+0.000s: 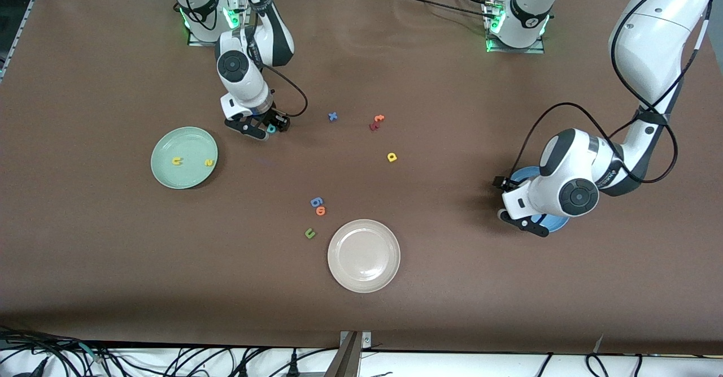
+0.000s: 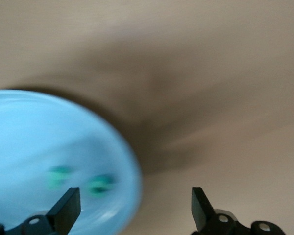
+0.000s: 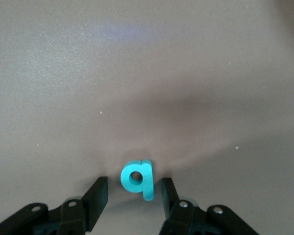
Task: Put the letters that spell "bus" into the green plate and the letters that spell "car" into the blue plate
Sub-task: 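Grasp the cyan q with the right gripper while the left gripper releases r, then carry the cyan q toward the green plate while the left gripper grasps a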
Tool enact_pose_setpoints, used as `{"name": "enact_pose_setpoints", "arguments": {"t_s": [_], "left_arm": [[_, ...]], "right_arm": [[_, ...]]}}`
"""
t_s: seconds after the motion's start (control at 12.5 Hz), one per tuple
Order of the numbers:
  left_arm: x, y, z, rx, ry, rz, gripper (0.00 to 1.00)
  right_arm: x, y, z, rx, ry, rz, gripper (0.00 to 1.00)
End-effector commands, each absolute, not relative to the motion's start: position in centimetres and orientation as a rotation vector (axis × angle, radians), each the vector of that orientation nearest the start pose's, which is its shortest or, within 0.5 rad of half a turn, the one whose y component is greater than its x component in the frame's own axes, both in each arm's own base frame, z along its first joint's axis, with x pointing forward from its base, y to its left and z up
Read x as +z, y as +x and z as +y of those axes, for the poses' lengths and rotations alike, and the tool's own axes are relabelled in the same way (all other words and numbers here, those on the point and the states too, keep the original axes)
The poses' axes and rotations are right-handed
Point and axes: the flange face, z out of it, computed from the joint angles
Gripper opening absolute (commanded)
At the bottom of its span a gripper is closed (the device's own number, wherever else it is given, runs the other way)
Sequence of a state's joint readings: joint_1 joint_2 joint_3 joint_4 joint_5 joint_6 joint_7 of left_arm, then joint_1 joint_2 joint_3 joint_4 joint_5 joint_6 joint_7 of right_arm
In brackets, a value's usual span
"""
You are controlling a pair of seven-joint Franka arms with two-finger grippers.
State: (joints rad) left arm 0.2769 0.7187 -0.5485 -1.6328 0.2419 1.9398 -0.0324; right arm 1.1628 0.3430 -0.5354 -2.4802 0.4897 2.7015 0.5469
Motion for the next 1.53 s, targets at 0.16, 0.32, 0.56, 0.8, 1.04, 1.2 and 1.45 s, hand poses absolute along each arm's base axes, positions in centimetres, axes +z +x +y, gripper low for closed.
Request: {"name": "enact_pose_setpoints", "arguments": {"t_s": [0.16,0.32,0.56,0.8,1.04,1.2,1.45], "left_arm": [[25.4,61.3,-21.5,0.446,-3.299,0.091,1.00],[24.3,58.6,-26.0,0.376,-3.311,-0.087,1.00],[22.5,54.8,-31.1,0.223,-3.308,-0.293,1.00],[22.0,51.8,-36.1,0.094,-3.207,-0.506,1.00],[21.1,49.8,-39.2,0.039,-3.161,-0.594,1.00],[20.5,49.5,-39.9,0.042,-3.161,-0.582,1.00],[19.3,48.4,-41.0,0.051,-3.150,-0.542,1.00]], "right_arm": [[16.1,40.3,22.3,0.020,-3.112,0.514,0.53],[15.7,40.3,22.1,0.013,-3.121,0.516,0.30],[15.7,40.3,22.1,0.012,-3.119,0.525,0.08],[16.5,40.7,22.1,0.010,-3.102,0.524,0.03],[19.7,44.5,19.8,0.076,-3.063,0.567,0.03],[21.9,47.1,15.7,0.191,-3.063,0.487,0.02],[24.9,50.1,8.5,0.243,-3.089,0.347,0.02]]}}
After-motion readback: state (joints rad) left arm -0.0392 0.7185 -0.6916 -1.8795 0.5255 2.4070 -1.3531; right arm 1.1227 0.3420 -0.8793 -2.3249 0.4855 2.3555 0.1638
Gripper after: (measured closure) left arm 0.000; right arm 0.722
